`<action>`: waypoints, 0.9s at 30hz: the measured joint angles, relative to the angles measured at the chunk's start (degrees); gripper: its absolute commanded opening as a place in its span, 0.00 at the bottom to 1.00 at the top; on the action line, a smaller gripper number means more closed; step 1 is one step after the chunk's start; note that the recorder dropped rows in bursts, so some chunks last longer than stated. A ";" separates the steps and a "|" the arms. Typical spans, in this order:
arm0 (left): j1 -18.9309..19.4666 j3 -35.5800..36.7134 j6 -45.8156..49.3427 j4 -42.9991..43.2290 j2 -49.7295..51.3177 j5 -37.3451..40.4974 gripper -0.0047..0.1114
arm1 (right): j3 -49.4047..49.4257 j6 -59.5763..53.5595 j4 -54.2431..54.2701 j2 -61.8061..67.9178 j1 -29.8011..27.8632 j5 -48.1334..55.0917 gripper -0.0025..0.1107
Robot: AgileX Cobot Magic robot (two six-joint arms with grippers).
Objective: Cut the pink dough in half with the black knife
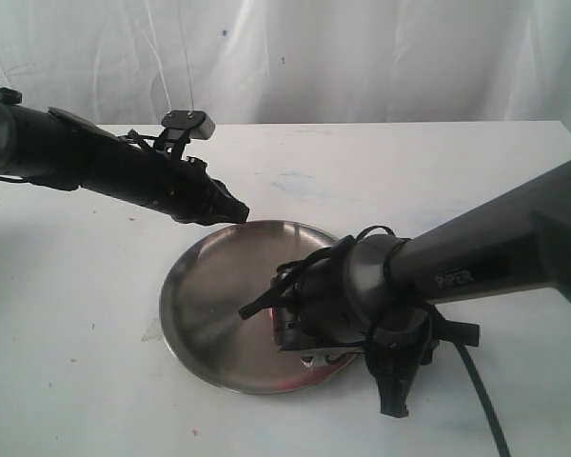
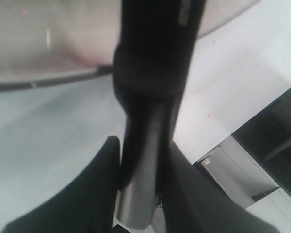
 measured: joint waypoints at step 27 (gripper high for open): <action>0.00 0.00 -0.99 0.09 0.00 -0.13 0.04 | 0.00 -4.34 -4.38 0.57 -3.89 4.21 0.02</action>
